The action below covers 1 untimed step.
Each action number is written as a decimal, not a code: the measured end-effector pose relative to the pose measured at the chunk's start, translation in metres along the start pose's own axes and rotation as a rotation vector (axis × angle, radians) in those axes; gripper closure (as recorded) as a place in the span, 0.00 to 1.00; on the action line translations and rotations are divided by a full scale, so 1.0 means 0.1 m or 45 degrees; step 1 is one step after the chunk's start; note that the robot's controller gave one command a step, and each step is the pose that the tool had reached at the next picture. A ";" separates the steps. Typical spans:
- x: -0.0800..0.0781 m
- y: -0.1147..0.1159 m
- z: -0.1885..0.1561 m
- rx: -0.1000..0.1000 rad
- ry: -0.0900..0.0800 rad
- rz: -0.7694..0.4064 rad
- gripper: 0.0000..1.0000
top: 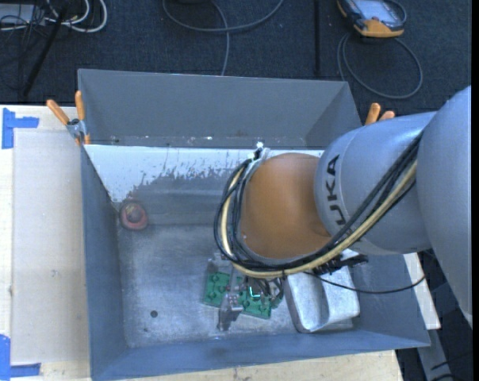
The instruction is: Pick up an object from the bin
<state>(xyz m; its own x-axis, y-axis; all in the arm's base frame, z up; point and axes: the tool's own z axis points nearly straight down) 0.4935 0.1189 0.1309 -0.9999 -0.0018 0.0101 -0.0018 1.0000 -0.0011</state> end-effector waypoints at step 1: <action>-0.17 -0.66 0.61 -0.003 -0.022 0.002 0.00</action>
Offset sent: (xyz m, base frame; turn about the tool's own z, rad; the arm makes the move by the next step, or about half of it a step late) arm 0.0136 -0.0636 -0.0609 -0.0039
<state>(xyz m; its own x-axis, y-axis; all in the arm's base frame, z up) 0.5099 0.0532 0.0702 -1.0000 0.0001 -0.0072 0.0001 1.0000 0.0013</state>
